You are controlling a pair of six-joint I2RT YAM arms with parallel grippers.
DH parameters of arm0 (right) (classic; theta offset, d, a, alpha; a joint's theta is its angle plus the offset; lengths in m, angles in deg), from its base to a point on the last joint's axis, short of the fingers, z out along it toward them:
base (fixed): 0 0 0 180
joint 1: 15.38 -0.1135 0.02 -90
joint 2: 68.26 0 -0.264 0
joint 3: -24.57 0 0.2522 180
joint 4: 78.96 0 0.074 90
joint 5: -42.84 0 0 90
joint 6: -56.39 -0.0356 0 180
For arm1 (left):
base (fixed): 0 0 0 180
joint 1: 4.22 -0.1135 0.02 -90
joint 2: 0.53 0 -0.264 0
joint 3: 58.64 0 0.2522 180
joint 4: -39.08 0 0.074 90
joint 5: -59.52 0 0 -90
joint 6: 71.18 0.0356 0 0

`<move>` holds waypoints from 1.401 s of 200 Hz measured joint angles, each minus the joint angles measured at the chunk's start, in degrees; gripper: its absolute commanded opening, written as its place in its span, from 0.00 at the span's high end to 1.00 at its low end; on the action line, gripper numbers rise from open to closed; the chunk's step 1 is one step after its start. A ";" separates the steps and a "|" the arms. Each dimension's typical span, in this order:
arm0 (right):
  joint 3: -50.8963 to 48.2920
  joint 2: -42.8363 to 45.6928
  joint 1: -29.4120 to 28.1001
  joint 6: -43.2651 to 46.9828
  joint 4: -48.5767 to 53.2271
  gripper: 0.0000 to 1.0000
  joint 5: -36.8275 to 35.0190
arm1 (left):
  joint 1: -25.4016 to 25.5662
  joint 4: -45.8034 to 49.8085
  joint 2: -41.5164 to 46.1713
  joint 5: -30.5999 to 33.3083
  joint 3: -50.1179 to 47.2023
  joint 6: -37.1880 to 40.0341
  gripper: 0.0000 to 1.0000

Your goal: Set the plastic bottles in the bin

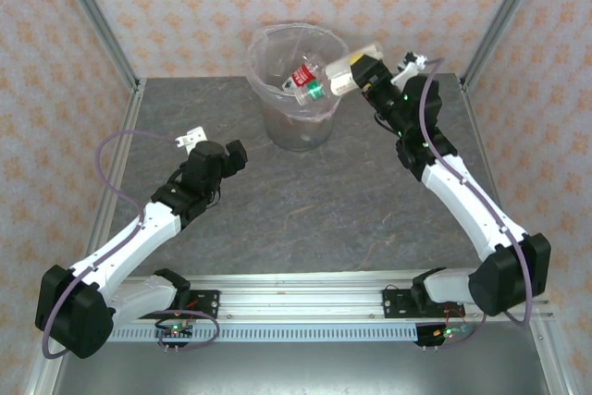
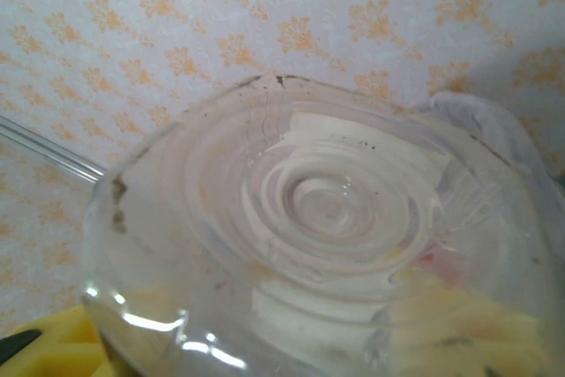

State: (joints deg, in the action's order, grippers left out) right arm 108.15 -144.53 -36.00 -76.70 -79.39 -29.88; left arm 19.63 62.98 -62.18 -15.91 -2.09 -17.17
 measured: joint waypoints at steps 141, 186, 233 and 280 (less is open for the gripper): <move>60.28 -44.85 -1.73 14.38 26.05 0.73 -6.12 | -0.02 -0.52 1.53 -0.17 -0.20 0.50 0.00; 102.12 -68.17 -3.69 19.45 42.69 0.72 -5.29 | -0.17 -0.46 1.70 0.72 -0.20 1.38 0.00; 107.60 -76.22 -5.68 20.48 46.38 0.68 -7.17 | -0.39 -0.04 3.04 1.01 -0.22 1.38 0.00; 108.08 -77.40 -5.97 23.28 49.96 0.35 -7.63 | -0.39 0.11 3.78 2.14 -0.24 1.36 0.00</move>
State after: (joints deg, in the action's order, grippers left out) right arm 216.23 -221.92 -41.97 -53.42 -29.43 -37.51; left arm 19.24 63.09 -58.40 -13.77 -2.33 -15.81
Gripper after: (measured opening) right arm 0.560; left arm 0.999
